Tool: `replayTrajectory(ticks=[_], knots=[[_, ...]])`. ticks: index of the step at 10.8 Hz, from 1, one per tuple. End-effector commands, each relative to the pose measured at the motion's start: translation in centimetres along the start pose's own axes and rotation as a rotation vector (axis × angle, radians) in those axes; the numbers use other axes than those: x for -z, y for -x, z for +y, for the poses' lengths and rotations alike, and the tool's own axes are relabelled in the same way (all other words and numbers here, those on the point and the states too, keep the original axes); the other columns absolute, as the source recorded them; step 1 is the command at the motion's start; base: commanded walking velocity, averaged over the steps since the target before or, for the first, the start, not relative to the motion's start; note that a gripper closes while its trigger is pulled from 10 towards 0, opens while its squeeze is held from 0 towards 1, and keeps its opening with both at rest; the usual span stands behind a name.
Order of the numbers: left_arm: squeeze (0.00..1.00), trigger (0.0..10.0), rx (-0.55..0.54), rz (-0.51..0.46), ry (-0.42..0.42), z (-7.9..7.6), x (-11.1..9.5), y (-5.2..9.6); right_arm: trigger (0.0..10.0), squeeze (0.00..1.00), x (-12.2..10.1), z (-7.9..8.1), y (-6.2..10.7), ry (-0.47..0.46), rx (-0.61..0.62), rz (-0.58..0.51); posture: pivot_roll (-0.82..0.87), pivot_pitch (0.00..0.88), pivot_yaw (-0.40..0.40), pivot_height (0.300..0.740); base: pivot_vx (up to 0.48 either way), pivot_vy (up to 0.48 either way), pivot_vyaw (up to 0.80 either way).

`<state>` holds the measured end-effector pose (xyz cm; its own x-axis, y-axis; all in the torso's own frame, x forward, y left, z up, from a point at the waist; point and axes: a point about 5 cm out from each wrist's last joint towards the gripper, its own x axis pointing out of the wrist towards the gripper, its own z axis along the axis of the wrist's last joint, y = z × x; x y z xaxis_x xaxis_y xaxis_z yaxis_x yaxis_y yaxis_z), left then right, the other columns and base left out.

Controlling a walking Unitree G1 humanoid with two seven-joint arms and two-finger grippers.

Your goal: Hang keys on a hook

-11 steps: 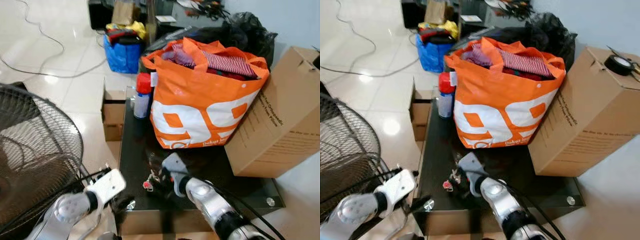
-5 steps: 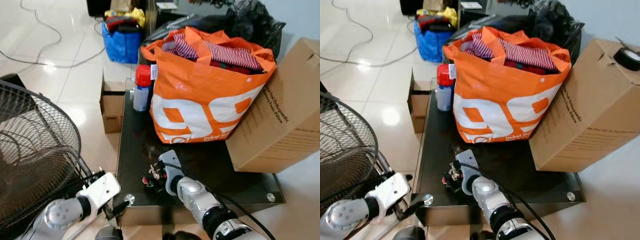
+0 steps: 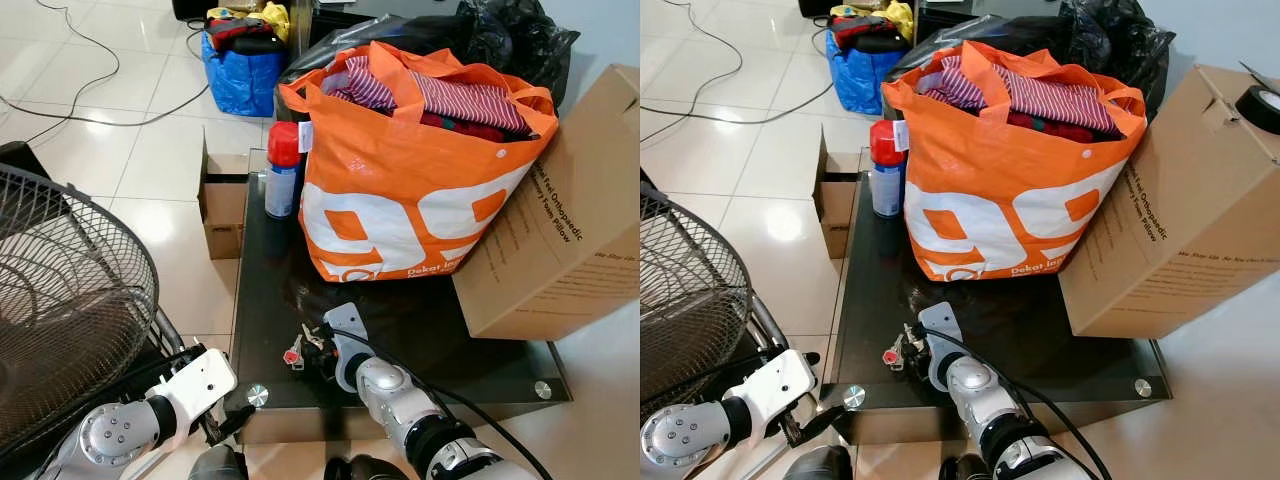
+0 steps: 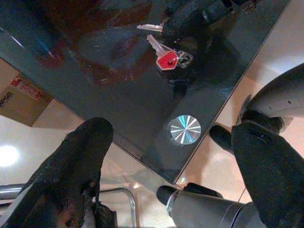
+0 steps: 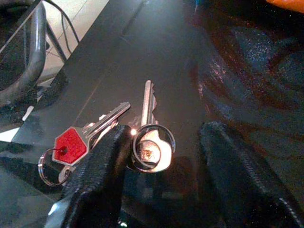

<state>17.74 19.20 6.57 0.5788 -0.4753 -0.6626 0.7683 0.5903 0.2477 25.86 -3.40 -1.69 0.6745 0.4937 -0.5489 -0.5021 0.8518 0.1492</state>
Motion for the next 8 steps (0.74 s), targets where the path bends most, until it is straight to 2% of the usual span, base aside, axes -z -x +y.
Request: replayTrajectory(ticks=[1, 8], knots=[[0.00, 10.0, 0.019, -0.012, -0.001, -0.43, -0.33, -0.07, 0.0, 0.00, 0.76, 0.64, -0.10, 0.004, -0.009, 0.046, 0.07, 0.166, -0.132, 0.740, 0.000, 0.000, 0.00], [0.00, 10.0, 0.027, -0.018, -0.007, -0.69, -0.55, -0.72, 0.0, 0.00, 1.06, -0.09, 0.19, 0.053, -0.002, 0.045, 0.05, 0.149, -0.126, 0.740, 0.000, 0.000, 0.00]])
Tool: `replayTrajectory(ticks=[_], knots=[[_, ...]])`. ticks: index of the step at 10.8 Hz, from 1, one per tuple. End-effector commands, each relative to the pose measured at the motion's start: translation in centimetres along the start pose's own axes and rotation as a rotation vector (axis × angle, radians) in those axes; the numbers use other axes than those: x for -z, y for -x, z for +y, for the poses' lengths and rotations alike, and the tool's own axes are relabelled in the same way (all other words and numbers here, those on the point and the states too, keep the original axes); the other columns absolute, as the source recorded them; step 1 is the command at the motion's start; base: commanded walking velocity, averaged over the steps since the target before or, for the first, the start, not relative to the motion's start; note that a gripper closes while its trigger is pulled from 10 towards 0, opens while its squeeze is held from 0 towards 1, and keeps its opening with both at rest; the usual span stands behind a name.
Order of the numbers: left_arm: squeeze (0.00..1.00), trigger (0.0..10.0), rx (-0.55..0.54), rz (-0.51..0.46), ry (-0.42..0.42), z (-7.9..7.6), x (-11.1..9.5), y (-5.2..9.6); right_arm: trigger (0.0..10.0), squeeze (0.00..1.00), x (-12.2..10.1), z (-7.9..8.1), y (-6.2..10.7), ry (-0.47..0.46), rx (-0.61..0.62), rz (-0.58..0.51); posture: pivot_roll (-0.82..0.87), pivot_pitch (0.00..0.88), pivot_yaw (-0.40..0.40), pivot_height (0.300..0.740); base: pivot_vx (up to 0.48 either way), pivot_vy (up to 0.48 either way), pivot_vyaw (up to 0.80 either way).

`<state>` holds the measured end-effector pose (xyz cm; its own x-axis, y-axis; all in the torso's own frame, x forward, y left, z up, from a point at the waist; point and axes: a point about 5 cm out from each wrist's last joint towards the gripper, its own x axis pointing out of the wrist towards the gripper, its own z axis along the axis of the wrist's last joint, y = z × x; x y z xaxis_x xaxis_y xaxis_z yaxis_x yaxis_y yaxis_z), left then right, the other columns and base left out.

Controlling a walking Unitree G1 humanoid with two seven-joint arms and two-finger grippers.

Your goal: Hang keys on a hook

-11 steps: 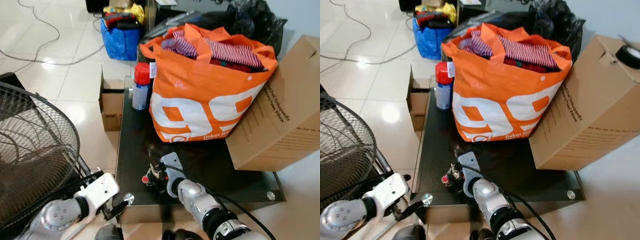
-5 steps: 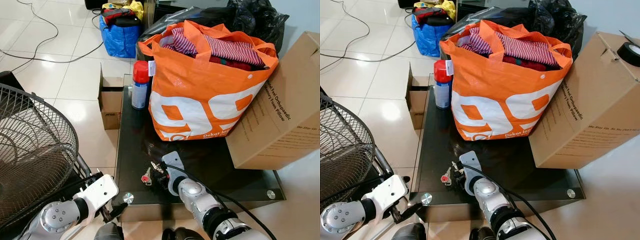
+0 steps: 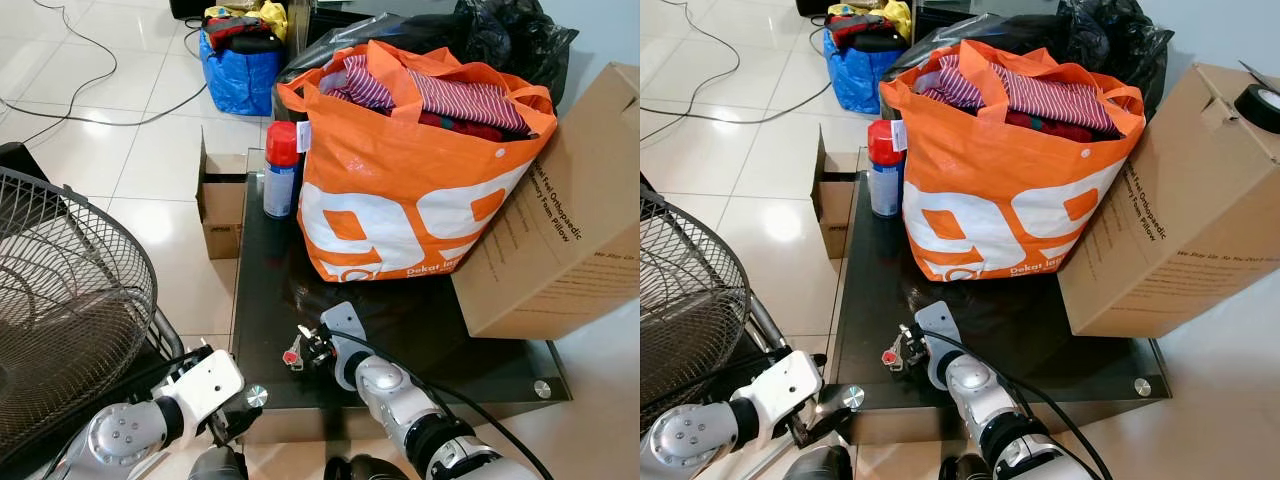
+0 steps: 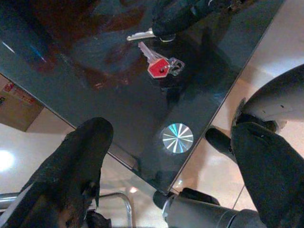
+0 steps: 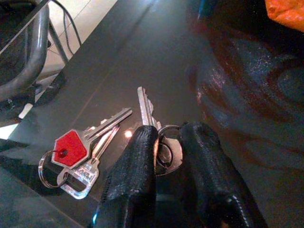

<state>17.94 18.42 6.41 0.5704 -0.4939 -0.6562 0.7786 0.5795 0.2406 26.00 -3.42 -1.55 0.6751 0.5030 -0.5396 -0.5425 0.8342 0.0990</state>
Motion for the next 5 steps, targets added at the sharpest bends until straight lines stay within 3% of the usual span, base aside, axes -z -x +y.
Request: replayTrajectory(ticks=[1, 5], knots=[[0.00, 10.0, 0.011, -0.009, -0.006, -0.3, -0.2, -0.6, 0.0, 0.00, 1.3, -0.5, 0.4, -0.008, 0.018, 0.052, 0.04, 0.137, -0.124, 0.740, 0.000, 0.000, 0.00], [0.00, 10.0, 0.016, -0.042, -0.015, 0.0, -1.1, -2.0, 0.0, 0.00, 2.4, -4.1, 2.1, -0.009, 0.108, 0.034, 0.00, 0.104, -0.107, 0.740, 0.000, 0.000, 0.00]])
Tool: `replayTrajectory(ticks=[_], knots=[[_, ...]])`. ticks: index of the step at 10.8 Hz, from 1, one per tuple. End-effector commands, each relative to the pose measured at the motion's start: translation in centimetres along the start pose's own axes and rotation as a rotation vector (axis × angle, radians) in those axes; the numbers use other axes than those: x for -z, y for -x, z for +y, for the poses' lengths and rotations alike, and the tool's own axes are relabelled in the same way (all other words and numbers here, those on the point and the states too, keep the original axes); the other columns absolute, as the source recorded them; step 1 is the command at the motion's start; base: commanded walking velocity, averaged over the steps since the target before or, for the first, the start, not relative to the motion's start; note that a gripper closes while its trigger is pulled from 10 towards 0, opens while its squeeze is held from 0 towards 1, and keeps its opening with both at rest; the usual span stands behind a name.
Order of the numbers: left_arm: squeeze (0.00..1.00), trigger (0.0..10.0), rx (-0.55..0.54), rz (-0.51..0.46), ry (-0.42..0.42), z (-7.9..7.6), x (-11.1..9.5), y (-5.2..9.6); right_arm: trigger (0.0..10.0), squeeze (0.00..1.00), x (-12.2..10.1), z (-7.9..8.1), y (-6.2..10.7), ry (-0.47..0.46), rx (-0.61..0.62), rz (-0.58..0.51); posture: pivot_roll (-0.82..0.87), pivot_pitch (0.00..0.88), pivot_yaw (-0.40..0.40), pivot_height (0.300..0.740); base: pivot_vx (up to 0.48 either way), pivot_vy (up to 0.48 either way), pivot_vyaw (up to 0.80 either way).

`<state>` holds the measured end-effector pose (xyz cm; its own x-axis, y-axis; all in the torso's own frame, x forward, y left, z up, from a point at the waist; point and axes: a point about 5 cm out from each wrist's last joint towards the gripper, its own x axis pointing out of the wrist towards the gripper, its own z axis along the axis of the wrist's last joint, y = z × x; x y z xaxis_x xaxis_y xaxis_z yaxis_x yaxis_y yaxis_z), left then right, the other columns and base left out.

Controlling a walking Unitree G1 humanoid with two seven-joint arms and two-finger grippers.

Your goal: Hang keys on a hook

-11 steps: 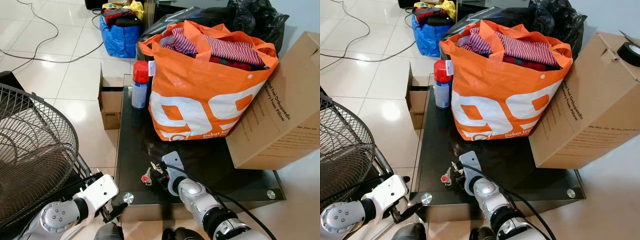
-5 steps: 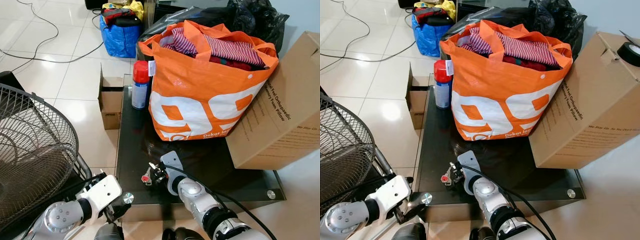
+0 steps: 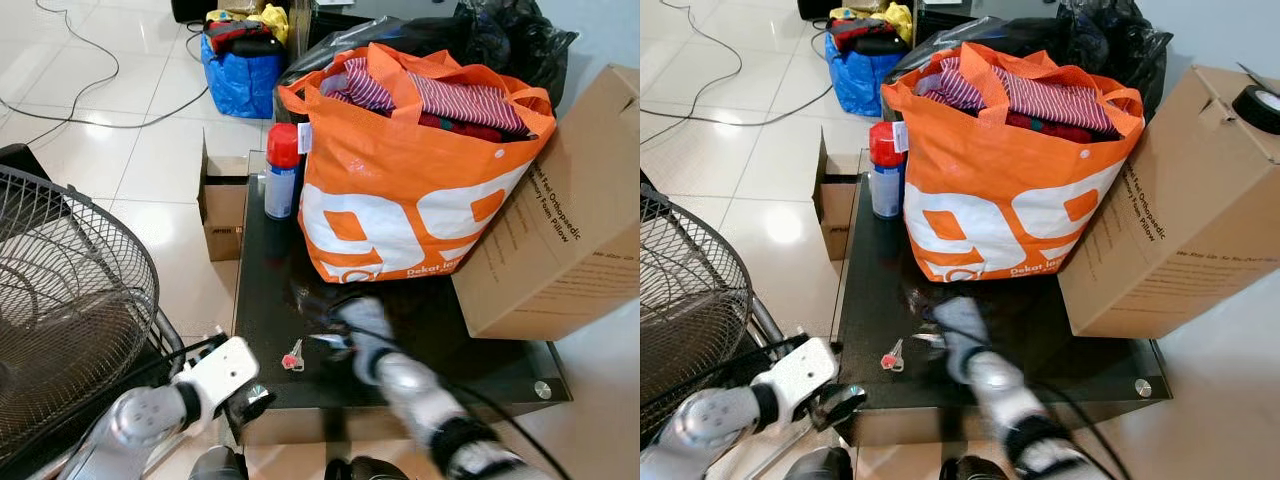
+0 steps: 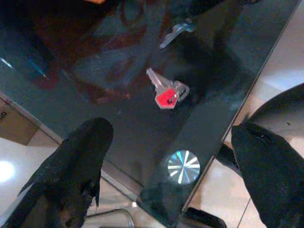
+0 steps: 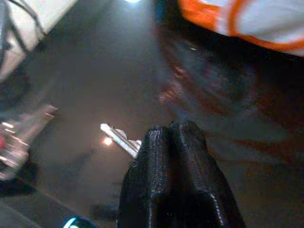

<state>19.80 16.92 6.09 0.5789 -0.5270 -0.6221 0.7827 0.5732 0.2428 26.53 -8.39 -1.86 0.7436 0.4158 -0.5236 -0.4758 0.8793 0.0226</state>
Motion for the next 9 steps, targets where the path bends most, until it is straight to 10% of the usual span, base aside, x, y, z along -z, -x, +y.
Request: replayTrajectory(ticks=[1, 5, 9], knots=[[0.00, 10.0, 0.014, 0.000, -0.010, -0.4, 0.0, -0.4, 0.0, 0.00, 1.6, -0.8, 0.7, -0.029, 0.019, 0.054, -0.01, 0.100, -0.103, 0.740, 0.000, 0.000, 0.00], [0.00, 10.0, 0.014, -0.014, -0.016, -0.3, -0.3, -1.0, 0.0, 0.00, 0.1, -1.4, 1.9, -0.328, -0.068, -0.129, -0.02, 0.081, -0.105, 0.740, 0.000, 0.000, 0.00], [0.00, 10.0, 0.016, -0.015, -0.012, -0.6, -0.1, -1.0, 0.0, 0.00, 1.5, -1.4, 2.3, -0.182, -0.066, -0.017, -0.01, 0.080, -0.113, 0.740, 0.000, 0.000, 0.00]])
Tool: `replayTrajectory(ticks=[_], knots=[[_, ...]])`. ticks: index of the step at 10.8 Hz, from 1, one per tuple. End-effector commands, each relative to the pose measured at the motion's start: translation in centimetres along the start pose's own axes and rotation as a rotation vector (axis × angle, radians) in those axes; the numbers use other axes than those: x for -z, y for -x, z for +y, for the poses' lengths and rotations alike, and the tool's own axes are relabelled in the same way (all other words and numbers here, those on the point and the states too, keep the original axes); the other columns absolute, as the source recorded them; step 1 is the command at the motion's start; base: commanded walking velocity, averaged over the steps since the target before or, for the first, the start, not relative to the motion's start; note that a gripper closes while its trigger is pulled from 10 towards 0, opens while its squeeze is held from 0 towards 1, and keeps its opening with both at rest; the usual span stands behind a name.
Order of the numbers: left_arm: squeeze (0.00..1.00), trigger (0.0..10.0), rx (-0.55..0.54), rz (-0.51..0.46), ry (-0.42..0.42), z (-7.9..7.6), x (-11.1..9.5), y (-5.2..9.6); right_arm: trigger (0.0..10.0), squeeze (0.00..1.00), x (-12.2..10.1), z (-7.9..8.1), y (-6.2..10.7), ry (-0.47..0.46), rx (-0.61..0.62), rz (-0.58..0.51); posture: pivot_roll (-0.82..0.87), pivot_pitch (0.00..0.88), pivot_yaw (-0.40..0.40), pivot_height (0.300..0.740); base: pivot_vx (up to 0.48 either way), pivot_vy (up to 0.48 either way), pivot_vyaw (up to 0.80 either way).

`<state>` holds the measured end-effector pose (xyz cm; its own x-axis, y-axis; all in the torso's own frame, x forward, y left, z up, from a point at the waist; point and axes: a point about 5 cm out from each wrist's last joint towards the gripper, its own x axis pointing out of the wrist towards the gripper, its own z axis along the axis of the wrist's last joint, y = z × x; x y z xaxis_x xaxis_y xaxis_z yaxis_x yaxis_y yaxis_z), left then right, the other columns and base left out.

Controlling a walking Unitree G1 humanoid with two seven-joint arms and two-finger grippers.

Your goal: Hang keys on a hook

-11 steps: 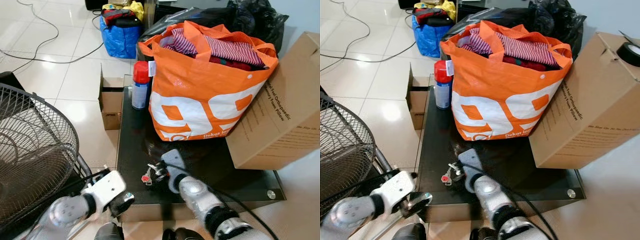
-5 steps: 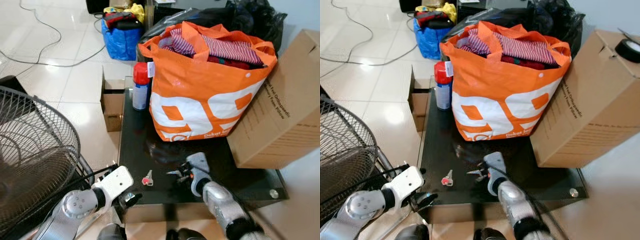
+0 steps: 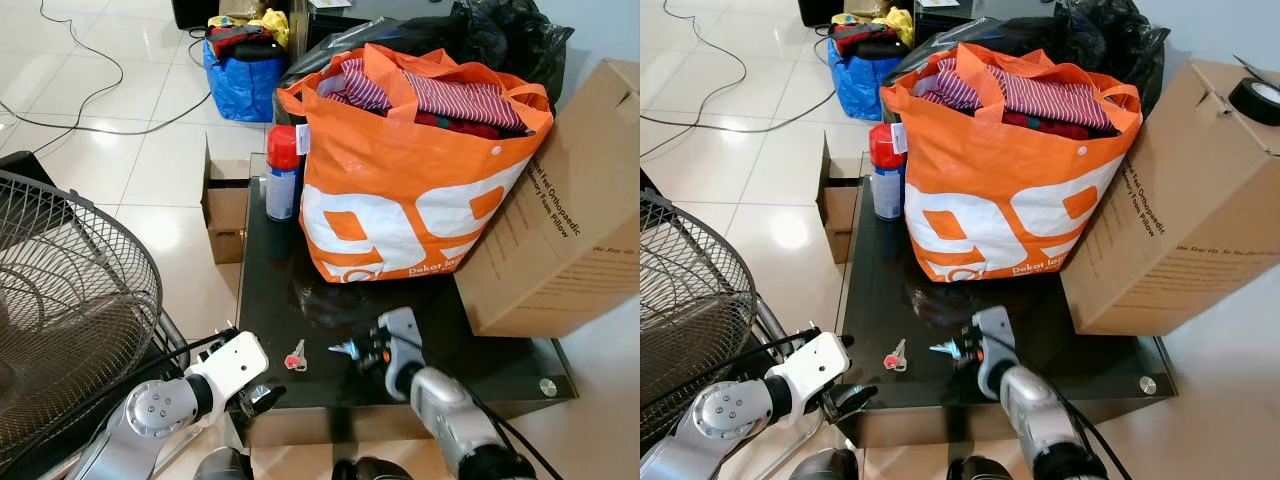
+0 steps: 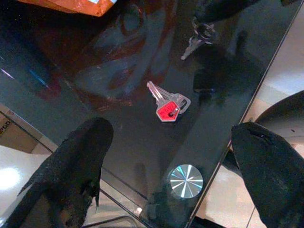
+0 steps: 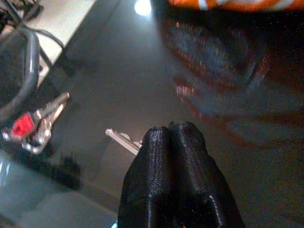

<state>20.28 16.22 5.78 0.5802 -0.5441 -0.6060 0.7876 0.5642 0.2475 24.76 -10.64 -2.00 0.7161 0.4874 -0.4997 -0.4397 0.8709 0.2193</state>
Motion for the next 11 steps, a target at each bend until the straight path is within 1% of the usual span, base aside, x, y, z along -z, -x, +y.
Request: replayTrajectory(ticks=[1, 3, 4, 5, 6, 7, 8, 9, 11], knots=[[0.00, 10.0, 0.010, 0.010, -0.002, -0.5, 0.3, -0.1, 0.0, 0.00, -0.2, -0.2, 0.2, 0.015, 0.019, 0.007, -0.01, 0.079, -0.114, 0.740, 0.000, 0.000, 0.00], [0.00, 10.0, 0.008, 0.011, -0.005, -0.4, 0.3, -0.1, 0.0, 0.00, 0.0, -0.4, 0.2, 0.018, 0.049, 0.024, -0.02, 0.077, -0.112, 0.740, 0.000, 0.000, 0.00], [0.00, 10.0, 0.006, 0.012, -0.007, -0.3, 0.4, -0.2, 0.0, 0.00, -0.2, -0.5, 0.3, -0.038, 0.047, -0.008, -0.02, 0.061, -0.115, 0.740, 0.000, 0.000, 0.00], [0.00, 10.0, -0.002, 0.005, -0.004, -0.2, 0.3, -0.3, 0.0, 0.00, -0.9, -0.7, 0.9, -0.154, 0.035, -0.076, -0.02, 0.047, -0.116, 0.740, 0.000, 0.000, 0.00], [0.00, 10.0, -0.006, 0.002, -0.002, -0.1, 0.3, -0.4, 0.0, 0.00, -1.2, -0.8, 1.1, -0.192, 0.035, -0.100, -0.02, 0.035, -0.116, 0.740, 0.000, 0.000, 0.00], [0.00, 10.0, -0.036, -0.034, 0.017, 0.3, -0.3, -0.6, 0.0, 0.00, -2.0, -1.3, 2.4, -0.292, 0.027, -0.173, -0.02, 0.000, -0.115, 0.740, 0.000, 0.000, 0.00], [0.00, 10.0, -0.051, -0.053, 0.030, 0.6, -0.6, -0.8, 0.0, 0.00, -2.2, -1.5, 2.8, -0.319, 0.025, -0.193, -0.03, 0.000, -0.111, 0.740, 0.000, 0.000, 0.00], [0.00, 10.0, -0.114, -0.149, 0.077, 1.6, -2.2, -1.2, 0.0, 0.00, -3.4, -1.8, 4.8, -0.389, 0.035, -0.277, -0.04, 0.000, -0.102, 0.740, 0.000, 0.000, 0.00], [0.00, 10.0, -0.205, -0.262, 0.102, 3.5, -4.7, -1.2, 0.0, 0.00, -5.7, -1.8, 6.9, -0.457, 0.073, -0.397, -0.05, 0.000, -0.068, 0.740, 0.000, 0.000, 0.00]])
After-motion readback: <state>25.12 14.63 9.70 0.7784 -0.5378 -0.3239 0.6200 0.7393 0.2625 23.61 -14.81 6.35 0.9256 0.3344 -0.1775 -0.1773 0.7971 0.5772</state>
